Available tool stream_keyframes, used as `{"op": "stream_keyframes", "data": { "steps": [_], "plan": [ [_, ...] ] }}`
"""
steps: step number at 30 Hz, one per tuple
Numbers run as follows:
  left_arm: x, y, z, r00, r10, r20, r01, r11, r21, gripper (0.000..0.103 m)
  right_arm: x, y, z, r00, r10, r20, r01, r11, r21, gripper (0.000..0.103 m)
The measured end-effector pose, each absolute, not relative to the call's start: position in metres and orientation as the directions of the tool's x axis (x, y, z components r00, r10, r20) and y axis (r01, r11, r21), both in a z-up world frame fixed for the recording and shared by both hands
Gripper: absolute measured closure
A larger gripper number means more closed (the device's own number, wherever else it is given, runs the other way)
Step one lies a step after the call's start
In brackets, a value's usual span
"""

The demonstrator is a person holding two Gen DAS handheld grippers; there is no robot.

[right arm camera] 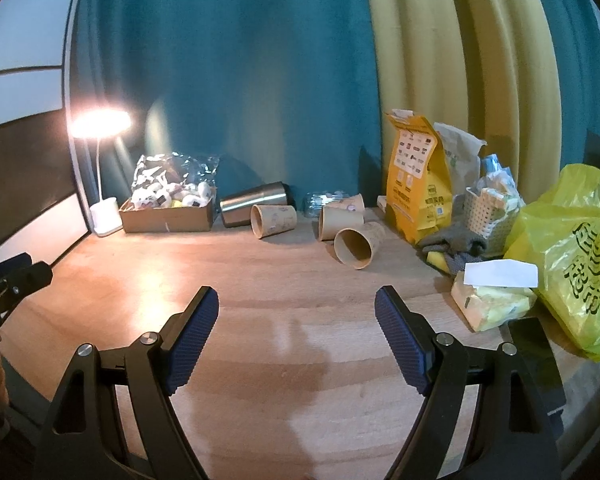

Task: Flip cup upside down
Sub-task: 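Move the left tool toward the printed paper cup lying beside the thermos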

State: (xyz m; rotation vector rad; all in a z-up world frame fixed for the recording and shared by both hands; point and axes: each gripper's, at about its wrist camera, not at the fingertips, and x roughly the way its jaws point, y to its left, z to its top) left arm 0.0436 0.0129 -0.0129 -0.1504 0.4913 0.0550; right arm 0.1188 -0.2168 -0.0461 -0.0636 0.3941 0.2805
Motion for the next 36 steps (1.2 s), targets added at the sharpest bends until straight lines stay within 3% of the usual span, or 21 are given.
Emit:
{"op": "stream_keyframes", "data": {
  "steps": [8, 14, 24, 36],
  "plan": [
    [0.112, 0.021, -0.027, 0.844, 0.003, -0.536, -0.057, 0.995, -0.085, 0.002, 0.166, -0.234, -0.053, 0.884, 0.233, -0.405, -0.247, 0.969, 0.02, 0.02],
    [0.201, 0.031, -0.045, 0.758, -0.06, -0.649, 0.025, 0.998, -0.063, 0.002, 0.216, -0.253, -0.068, 0.879, 0.21, -0.429, -0.205, 0.977, 0.057, 0.02],
    [0.36, -0.007, -0.058, 0.637, -0.023, -0.77, 0.238, 0.956, 0.169, 0.002, 0.296, -0.281, -0.093, 0.846, 0.218, -0.486, -0.159, 0.974, 0.161, 0.02],
    [0.473, -0.067, -0.089, 0.601, 0.068, -0.796, 0.364, 0.864, 0.348, 0.002, 0.354, -0.307, -0.104, 0.818, 0.208, -0.536, -0.095, 0.968, 0.231, 0.02]
  ]
}}
